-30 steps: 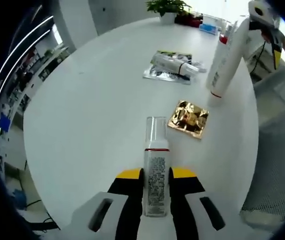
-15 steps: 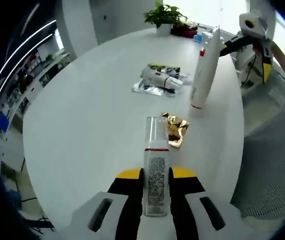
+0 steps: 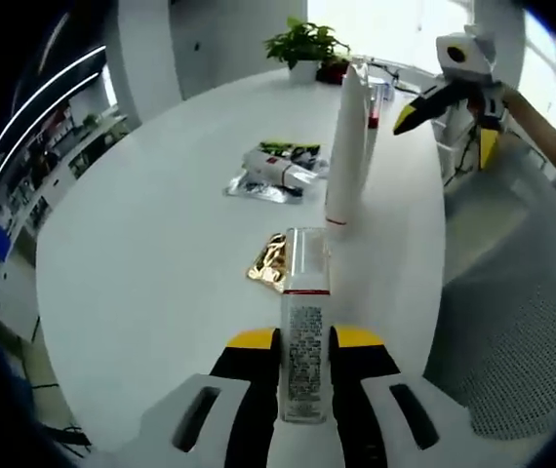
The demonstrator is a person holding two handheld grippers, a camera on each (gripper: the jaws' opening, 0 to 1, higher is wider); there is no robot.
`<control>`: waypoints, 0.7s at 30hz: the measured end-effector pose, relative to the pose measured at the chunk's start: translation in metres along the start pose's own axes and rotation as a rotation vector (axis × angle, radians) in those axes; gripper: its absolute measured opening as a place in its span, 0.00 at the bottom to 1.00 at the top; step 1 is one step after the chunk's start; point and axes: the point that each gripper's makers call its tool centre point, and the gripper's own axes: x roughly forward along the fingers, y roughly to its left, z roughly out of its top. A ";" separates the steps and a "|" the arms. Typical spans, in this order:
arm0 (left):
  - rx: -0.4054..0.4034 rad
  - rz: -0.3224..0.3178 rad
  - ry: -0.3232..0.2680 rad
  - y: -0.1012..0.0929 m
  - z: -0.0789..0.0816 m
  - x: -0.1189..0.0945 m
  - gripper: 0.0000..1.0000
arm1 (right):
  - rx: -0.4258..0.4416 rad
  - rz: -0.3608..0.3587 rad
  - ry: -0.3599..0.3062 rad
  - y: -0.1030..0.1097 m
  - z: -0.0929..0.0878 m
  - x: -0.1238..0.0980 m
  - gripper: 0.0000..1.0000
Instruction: Arrange the skincare products in the storage area until every visible bottle or jar stands upright without overlapping.
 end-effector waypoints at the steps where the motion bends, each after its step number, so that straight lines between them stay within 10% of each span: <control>1: 0.002 -0.003 -0.006 -0.003 0.001 0.000 0.16 | 0.014 0.007 -0.009 0.002 0.001 0.001 0.71; 21: -0.005 -0.126 -0.105 -0.053 0.030 0.004 0.16 | 0.134 0.061 -0.087 0.023 -0.002 0.026 0.58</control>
